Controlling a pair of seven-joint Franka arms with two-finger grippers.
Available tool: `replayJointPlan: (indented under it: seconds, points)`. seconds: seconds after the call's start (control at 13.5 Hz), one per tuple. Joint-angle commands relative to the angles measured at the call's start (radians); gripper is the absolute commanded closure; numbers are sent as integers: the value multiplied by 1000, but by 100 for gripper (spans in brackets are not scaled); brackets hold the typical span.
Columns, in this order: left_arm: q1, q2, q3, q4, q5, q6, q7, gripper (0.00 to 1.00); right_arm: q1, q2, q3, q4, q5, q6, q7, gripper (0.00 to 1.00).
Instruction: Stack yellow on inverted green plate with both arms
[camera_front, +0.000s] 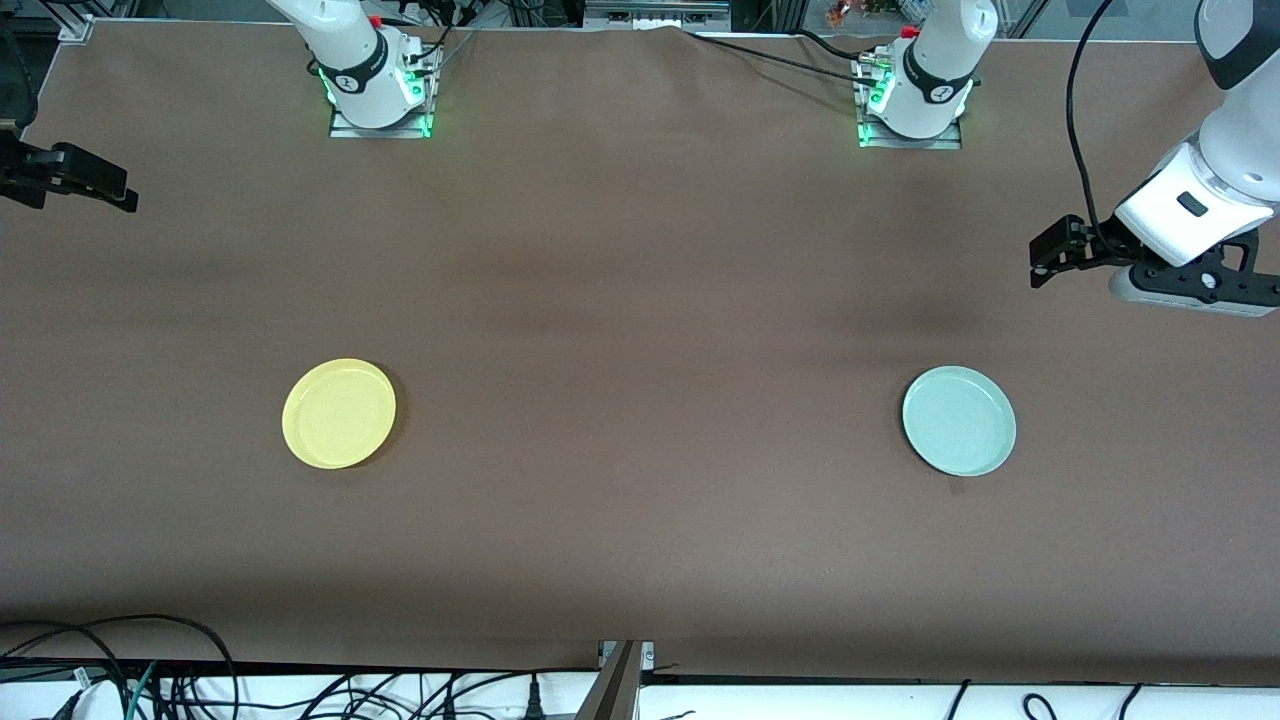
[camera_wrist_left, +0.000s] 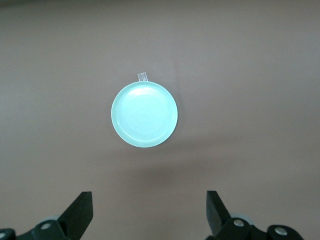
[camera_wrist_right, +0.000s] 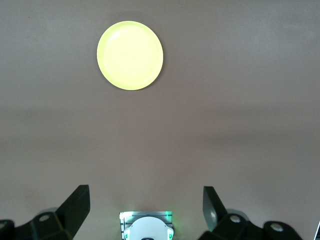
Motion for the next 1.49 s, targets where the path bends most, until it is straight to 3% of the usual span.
replayJointPlan:
  seconds: [0.0, 0.37, 0.67, 0.97, 1.19, 1.41]
  points:
    - [4, 2, -6, 7, 27, -3, 18, 0, 0, 0, 1, 10, -14, -2, -2, 0]
    - [2, 11, -6, 10, 27, -5, 8, 0, 0, 0, 1, 10, -14, -2, -2, 0]
    - [-7, 74, -6, 77, 13, -25, 6, 0, 0, 0, -1, 10, -14, -2, -2, 0]
    - [30, 128, 5, 84, 11, -22, 47, 0, -1, 0, -2, 10, -13, -2, -4, 0]
    - [73, 201, 5, 82, 18, 23, 51, 0, -3, 0, -2, 10, -10, -2, -2, 0]
    - [91, 301, 5, 78, 30, 150, 63, 0, -3, 1, -4, 10, -8, -2, -4, 0]
